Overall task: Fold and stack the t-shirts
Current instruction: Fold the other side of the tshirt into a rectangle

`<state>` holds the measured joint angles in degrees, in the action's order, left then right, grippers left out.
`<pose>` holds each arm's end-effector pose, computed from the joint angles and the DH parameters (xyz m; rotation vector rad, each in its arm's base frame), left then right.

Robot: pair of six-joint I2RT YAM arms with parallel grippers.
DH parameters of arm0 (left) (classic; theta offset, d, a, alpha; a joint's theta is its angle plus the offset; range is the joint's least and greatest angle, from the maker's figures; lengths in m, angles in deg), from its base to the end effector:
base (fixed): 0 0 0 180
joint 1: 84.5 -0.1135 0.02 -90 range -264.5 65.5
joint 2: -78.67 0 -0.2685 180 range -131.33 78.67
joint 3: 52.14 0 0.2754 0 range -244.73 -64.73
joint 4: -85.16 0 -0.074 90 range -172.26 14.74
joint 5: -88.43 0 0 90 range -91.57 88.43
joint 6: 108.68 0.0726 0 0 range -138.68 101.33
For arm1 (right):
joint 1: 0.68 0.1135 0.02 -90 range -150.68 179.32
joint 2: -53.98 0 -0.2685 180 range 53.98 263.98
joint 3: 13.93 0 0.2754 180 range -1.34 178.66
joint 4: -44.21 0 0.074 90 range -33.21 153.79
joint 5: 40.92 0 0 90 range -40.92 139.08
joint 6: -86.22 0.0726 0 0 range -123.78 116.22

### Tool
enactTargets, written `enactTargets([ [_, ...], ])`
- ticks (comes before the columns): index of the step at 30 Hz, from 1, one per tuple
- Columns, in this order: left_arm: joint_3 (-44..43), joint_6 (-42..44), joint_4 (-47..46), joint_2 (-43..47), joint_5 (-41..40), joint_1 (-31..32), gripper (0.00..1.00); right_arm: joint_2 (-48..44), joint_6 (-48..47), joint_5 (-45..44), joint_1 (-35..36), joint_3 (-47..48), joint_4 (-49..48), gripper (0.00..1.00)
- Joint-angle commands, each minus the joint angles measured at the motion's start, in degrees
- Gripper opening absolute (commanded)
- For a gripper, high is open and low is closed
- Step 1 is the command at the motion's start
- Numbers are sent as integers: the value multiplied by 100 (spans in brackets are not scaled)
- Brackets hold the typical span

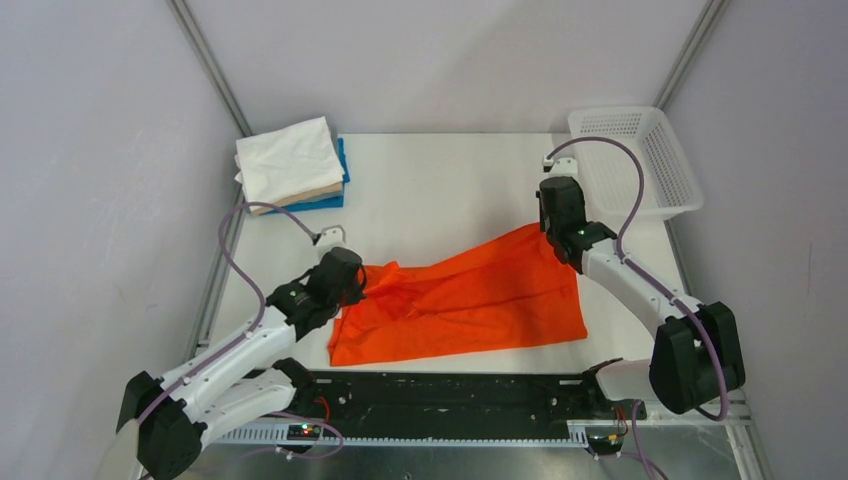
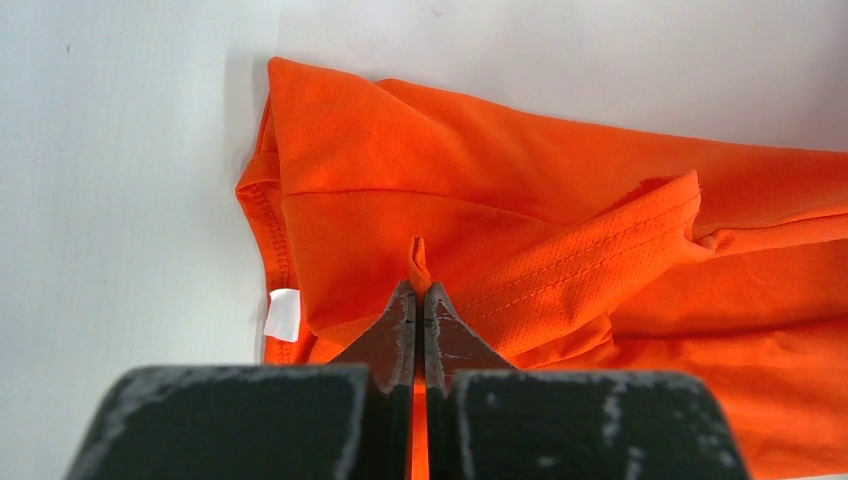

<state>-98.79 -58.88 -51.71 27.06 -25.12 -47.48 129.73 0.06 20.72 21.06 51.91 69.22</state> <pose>0.1943 -0.1102 0.1955 -0.2496 2.3148 -0.1766 0.3270 0.0933 0.2474 -0.0532 2.1099 -0.2740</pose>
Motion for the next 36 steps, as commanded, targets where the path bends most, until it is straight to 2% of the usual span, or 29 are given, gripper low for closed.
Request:
enactTargets([
  [1,-283,-155,-119,-145,-251,51,0,168,-459,220,-100,7,-463,3],
  [8,-204,-172,-117,-216,-26,45,0,290,10,84,-68,-324,6,5],
  [14,82,-274,-130,-1,209,78,0,38,237,-163,-64,-677,196,6],
  [17,223,-380,-134,58,304,159,1,-109,393,-167,-26,-842,323,10],
  [22,525,-580,-119,201,493,261,9,-367,979,-253,98,-1077,698,19],
  [23,572,-612,-121,269,528,271,13,-471,1194,-298,118,-1117,851,28],
  [24,679,-625,-124,320,628,275,17,-529,1333,-353,155,-1129,947,31],
  [25,733,-643,-114,429,687,296,26,-647,1621,-442,173,-1172,1179,37],
  [28,1010,-696,-87,724,1188,371,41,-1094,2300,-640,225,-1179,1973,55],
  [29,1061,-711,-60,948,1413,405,52,-1219,2592,-659,230,-1184,2128,57],
  [30,1152,-723,-46,1073,1489,439,59,-1342,2735,-652,225,-1185,2404,65],
  [31,1185,-764,25,1311,1596,511,72,-1611,3037,-664,221,-1175,2527,69],
  [32,1201,-776,54,1443,1633,536,78,-1741,3186,-650,174,-1167,2719,78],
  [33,1192,-767,91,1694,1695,570,92,-2040,3359,-534,143,-1155,2764,83],
  [34,1132,-750,100,1797,1709,579,96,-2370,3425,-462,86,-1153,2794,93],
  [36,950,-675,107,2016,1643,595,99,-2826,3541,-129,9,-1160,2637,99],
])
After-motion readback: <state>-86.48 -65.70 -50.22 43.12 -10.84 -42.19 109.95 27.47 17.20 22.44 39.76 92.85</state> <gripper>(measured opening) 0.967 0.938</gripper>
